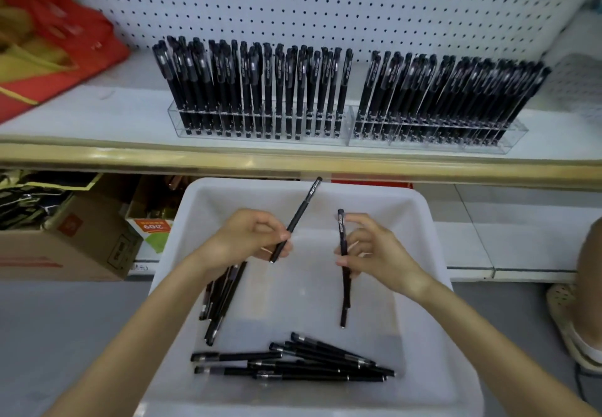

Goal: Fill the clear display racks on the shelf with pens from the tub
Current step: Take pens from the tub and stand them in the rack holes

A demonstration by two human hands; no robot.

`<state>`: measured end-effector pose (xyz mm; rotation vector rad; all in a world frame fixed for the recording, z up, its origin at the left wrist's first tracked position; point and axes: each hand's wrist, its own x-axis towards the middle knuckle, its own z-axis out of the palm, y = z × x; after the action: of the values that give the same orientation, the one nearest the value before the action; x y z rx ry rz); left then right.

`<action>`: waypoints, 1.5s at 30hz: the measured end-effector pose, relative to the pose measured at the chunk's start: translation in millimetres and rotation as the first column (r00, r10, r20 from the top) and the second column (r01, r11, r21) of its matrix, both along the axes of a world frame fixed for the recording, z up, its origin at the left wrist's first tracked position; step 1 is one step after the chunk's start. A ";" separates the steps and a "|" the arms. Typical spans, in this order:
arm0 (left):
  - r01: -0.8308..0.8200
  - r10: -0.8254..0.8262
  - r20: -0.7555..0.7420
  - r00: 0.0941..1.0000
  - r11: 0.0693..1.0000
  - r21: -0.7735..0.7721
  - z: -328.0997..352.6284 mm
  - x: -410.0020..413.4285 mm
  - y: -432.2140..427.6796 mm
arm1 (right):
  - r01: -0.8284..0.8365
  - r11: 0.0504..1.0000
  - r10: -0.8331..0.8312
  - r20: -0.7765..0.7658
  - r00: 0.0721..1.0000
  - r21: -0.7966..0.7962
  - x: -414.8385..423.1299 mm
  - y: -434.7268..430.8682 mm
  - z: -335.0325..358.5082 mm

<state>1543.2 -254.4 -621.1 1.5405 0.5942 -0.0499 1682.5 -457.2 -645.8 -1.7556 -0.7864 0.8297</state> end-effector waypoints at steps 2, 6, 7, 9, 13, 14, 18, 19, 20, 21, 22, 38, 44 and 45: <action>-0.043 0.045 0.060 0.997 0.998 -0.045 14.4 5.9 2.5 | 0.038 0.996 -0.038 -0.006 0.999 0.083 6.9 10.9 15.1; -0.122 0.140 0.124 0.982 0.982 -0.147 35.3 18.2 7.6 | 0.066 0.980 -0.072 0.023 0.997 0.190 22.9 27.5 41.5; -0.135 0.159 0.138 0.978 0.976 -0.169 39.9 20.8 9.1 | 0.066 0.975 -0.076 0.038 0.996 0.211 27.2 31.2 47.0; -0.150 0.186 0.170 0.968 0.968 -0.202 48.5 25.2 12.2 | 0.063 0.968 -0.084 0.075 0.994 0.244 36.4 38.1 57.2; -0.138 0.194 0.232 0.953 0.962 -0.237 61.9 31.8 17.6 | 0.070 0.954 -0.102 0.095 0.990 0.292 54.7 52.4 76.0; -0.135 0.196 0.245 0.950 0.960 -0.244 63.0 33.7 18.9 | 0.074 0.949 -0.111 0.105 0.988 0.307 58.4 56.5 80.6; -0.139 0.203 0.283 0.937 0.963 -0.232 64.8 43.1 23.0 | 0.052 0.935 -0.109 0.143 0.984 0.351 70.6 71.7 99.5; -0.144 0.210 0.291 0.933 0.962 -0.232 64.8 45.1 24.3 | 0.041 0.935 -0.098 0.147 0.984 0.352 73.3 75.6 104.2; -0.148 0.216 0.299 0.930 0.961 -0.233 64.8 46.7 25.3 | 0.029 0.937 -0.087 0.151 0.985 0.348 76.3 79.7 108.6; -0.152 0.220 0.304 0.927 0.961 -0.231 64.6 48.0 26.5 | 0.018 0.940 -0.074 0.152 0.986 0.340 78.8 83.8 112.6; -0.156 0.222 0.310 0.924 0.962 -0.226 64.1 49.2 27.9 | 0.009 0.943 -0.063 0.150 0.987 0.333 81.5 88.2 115.7; -0.277 0.281 0.327 0.902 0.959 -0.058 64.7 60.6 47.7 | -0.017 0.920 -0.117 0.316 0.941 0.390 90.1 131.0 139.2; -0.282 0.288 0.336 0.897 0.957 -0.068 67.1 63.9 50.7 | 0.149 0.833 -0.398 0.390 0.830 0.533 96.0 137.4 133.5; -0.286 0.290 0.335 0.897 0.956 -0.063 66.9 64.1 51.5 | 0.156 0.824 -0.427 0.415 0.804 0.545 96.3 138.0 133.2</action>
<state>1607.3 -202.9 -554.3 1.3922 0.5356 0.4331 1778.9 -319.3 -512.6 -1.5808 -0.9328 -0.0990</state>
